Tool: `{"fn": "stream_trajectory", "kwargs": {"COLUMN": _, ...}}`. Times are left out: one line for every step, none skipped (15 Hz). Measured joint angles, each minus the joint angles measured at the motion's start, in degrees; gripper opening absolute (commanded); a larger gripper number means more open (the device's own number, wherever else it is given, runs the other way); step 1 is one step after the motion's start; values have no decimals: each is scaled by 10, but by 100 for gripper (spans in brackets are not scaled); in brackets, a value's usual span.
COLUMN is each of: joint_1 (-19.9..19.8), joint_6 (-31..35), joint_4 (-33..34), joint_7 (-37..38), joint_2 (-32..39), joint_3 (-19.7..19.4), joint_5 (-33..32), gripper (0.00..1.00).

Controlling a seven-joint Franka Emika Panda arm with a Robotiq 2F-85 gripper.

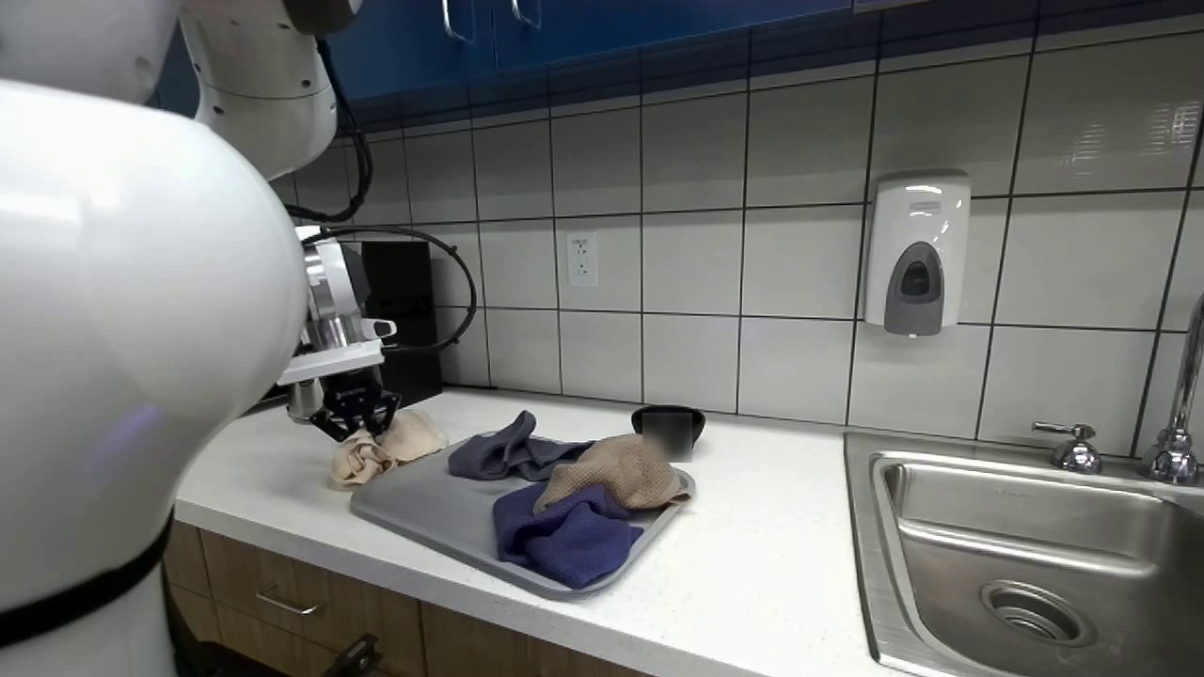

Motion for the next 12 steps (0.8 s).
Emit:
{"fn": "stream_trajectory", "kwargs": {"joint_1": 0, "joint_6": 1, "joint_4": 2, "joint_7": 1, "joint_2": 0, "joint_3": -3, "joint_5": 0, "gripper": 3}}
{"fn": "stream_trajectory", "kwargs": {"joint_1": 0, "joint_6": 1, "joint_4": 5, "joint_7": 2, "joint_2": 0, "joint_3": -6, "joint_5": 0, "gripper": 3}}
{"fn": "stream_trajectory", "kwargs": {"joint_1": 0, "joint_6": 3, "joint_4": 7, "joint_7": 4, "joint_2": -1, "joint_3": -9, "joint_5": 0, "gripper": 3}}
{"fn": "stream_trajectory", "kwargs": {"joint_1": 0, "joint_6": 6, "joint_4": 9, "joint_7": 9, "joint_2": -4, "joint_3": -11, "joint_5": -1, "gripper": 3}}
{"fn": "stream_trajectory", "kwargs": {"joint_1": 0, "joint_6": 10, "joint_4": 9, "joint_7": 15, "joint_2": -7, "joint_3": -13, "joint_5": -2, "gripper": 3}}
{"fn": "stream_trajectory", "kwargs": {"joint_1": 0, "joint_6": 15, "joint_4": 10, "joint_7": 23, "joint_2": -12, "joint_3": -13, "joint_5": -2, "gripper": 3}}
{"fn": "stream_trajectory", "kwargs": {"joint_1": 1, "joint_6": 21, "joint_4": 10, "joint_7": 31, "joint_2": -17, "joint_3": -14, "joint_5": -2, "gripper": 3}}
{"fn": "stream_trajectory", "kwargs": {"joint_1": 3, "joint_6": 26, "joint_4": 10, "joint_7": 41, "joint_2": -23, "joint_3": -14, "joint_5": -3, "gripper": 3}}
{"fn": "stream_trajectory", "kwargs": {"joint_1": 7, "joint_6": 28, "joint_4": 10, "joint_7": 52, "joint_2": -28, "joint_3": -14, "joint_5": -3, "gripper": 3}}
{"fn": "stream_trajectory", "kwargs": {"joint_1": 12, "joint_6": 29, "joint_4": 10, "joint_7": 62, "joint_2": -33, "joint_3": -14, "joint_5": -3, "gripper": 3}}
{"fn": "stream_trajectory", "kwargs": {"joint_1": 17, "joint_6": 29, "joint_4": 10, "joint_7": 71, "joint_2": -37, "joint_3": -14, "joint_5": -3, "gripper": 3}}
{"fn": "stream_trajectory", "kwargs": {"joint_1": 23, "joint_6": 29, "joint_4": 10, "joint_7": 83, "joint_2": -41, "joint_3": -15, "joint_5": -4, "gripper": 3}}
